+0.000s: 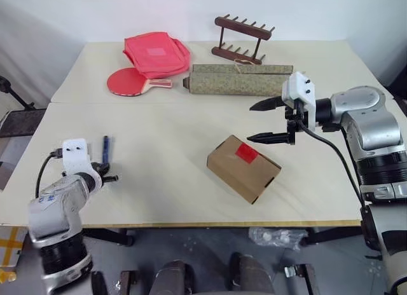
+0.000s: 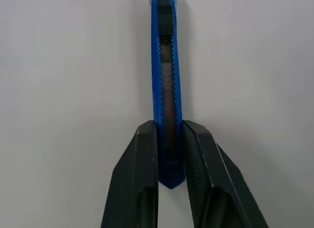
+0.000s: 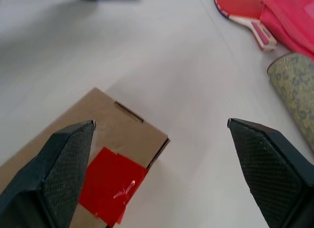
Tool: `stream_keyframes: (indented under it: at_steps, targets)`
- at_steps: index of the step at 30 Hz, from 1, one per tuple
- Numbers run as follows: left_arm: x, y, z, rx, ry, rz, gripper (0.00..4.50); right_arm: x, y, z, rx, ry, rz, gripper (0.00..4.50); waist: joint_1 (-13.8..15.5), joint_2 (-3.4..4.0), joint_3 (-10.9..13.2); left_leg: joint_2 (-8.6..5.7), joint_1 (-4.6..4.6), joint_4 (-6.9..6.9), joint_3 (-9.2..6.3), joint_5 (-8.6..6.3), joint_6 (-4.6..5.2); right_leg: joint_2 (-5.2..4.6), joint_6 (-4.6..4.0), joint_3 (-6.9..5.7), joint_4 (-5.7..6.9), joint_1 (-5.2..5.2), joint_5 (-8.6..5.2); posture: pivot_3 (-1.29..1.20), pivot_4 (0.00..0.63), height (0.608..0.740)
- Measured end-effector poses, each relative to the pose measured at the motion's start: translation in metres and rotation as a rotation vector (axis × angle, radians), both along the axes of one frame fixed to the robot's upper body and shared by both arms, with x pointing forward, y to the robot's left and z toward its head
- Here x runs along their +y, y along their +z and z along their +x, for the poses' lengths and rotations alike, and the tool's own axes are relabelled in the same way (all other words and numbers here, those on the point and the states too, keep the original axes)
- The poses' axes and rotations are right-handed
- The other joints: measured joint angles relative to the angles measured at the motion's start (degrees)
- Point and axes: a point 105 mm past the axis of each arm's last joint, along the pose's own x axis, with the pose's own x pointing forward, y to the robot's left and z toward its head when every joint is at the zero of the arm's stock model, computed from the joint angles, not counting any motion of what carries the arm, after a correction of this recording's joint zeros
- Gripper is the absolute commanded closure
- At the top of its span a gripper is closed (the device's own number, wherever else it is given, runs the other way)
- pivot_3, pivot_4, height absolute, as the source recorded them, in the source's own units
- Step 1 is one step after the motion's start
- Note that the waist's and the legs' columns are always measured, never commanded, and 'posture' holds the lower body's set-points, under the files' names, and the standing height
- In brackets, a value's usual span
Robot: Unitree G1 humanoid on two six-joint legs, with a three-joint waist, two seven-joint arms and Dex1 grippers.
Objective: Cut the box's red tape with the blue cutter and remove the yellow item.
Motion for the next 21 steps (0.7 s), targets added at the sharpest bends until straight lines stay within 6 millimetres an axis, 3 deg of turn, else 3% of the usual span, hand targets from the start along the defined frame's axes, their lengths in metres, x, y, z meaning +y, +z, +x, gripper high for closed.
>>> stream_keyframes:
  at_steps: [5,7,14,19,21]
  targets:
    - [-0.016,0.002,-0.031,0.012,-0.392,0.053,4.10,0.027,0.010,-0.020,-0.018,0.083,0.013,0.00,-1.10,-0.06,0.10,0.12,-0.07,-0.10,0.02,-0.10,-0.10,0.07,-0.07,-0.08,-0.16,-0.12,-0.04,0.00,0.150,0.740]
    - [-0.029,0.007,-0.044,0.002,-0.601,0.072,4.10,0.052,0.008,-0.038,0.001,0.167,0.023,0.37,-1.29,-0.10,0.14,0.21,-0.14,-0.11,0.07,-0.14,-0.17,0.11,-0.19,-0.09,-0.12,-0.28,-0.11,0.00,0.150,0.740]
    - [-0.051,0.009,-0.063,-0.052,-1.046,0.186,4.10,0.100,-0.002,-0.081,0.063,0.321,0.056,2.75,-1.51,-0.16,0.17,0.20,-0.41,-0.16,0.41,-0.14,-0.16,0.14,-0.24,-0.07,0.14,-0.85,-0.13,0.00,0.150,0.740]
    - [-0.058,0.013,-0.055,-0.153,-1.229,0.335,4.10,0.089,-0.034,-0.081,0.042,0.266,-0.079,4.46,-0.92,-0.27,0.19,0.12,-0.42,-0.16,0.78,-0.23,0.06,0.12,-0.21,-0.10,-0.06,-0.85,-0.12,0.00,0.150,0.740]
    - [-0.059,0.011,-0.051,-0.165,-1.272,0.381,4.10,0.085,-0.042,-0.081,0.047,0.257,-0.107,4.46,-1.04,-0.35,0.24,0.03,-0.42,-0.15,0.91,-0.25,0.10,0.13,-0.16,-0.14,-0.10,-0.87,-0.09,0.00,0.150,0.740]
